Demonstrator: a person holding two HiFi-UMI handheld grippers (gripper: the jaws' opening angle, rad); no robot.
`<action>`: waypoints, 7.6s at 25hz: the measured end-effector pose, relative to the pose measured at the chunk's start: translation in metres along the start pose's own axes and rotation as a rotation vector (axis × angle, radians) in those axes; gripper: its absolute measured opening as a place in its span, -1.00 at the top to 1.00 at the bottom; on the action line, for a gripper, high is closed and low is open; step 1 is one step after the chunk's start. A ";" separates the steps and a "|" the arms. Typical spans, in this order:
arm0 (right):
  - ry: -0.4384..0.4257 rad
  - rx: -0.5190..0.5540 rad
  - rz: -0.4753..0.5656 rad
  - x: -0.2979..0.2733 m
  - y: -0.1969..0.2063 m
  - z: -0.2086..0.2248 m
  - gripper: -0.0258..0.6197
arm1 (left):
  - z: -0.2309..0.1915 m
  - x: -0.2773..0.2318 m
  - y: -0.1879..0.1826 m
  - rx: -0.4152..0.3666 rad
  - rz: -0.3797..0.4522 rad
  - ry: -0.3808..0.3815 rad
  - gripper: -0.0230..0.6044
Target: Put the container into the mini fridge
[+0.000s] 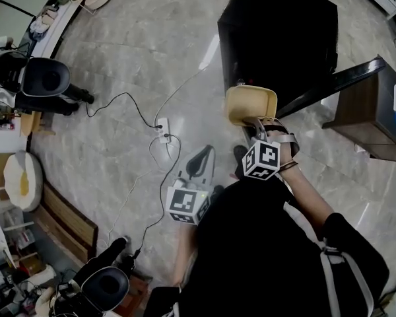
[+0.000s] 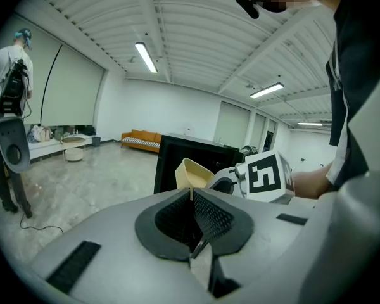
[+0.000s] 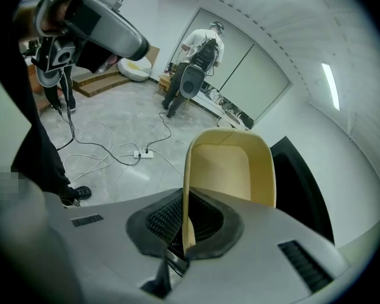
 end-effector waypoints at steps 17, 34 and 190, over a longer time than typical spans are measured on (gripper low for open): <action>-0.078 0.000 -0.159 -0.130 0.100 0.038 0.85 | 0.006 -0.055 -0.009 0.063 -0.017 -0.128 0.79; 0.080 0.031 -0.346 -0.251 0.157 0.071 0.84 | 0.002 -0.071 -0.007 0.070 -0.086 -0.089 0.79; 0.035 -1.157 0.583 0.256 -0.016 -0.118 0.86 | 0.088 0.125 0.056 -0.080 0.047 0.307 0.79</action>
Point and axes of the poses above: the fingertips, and each gripper's own axes: x backward along the fingers, z to its right, y out of its underside, the point moved 8 cm from there along x, backward along the fingers, and after that the axes turned 9 degrees about y, right-handed, at the moved point
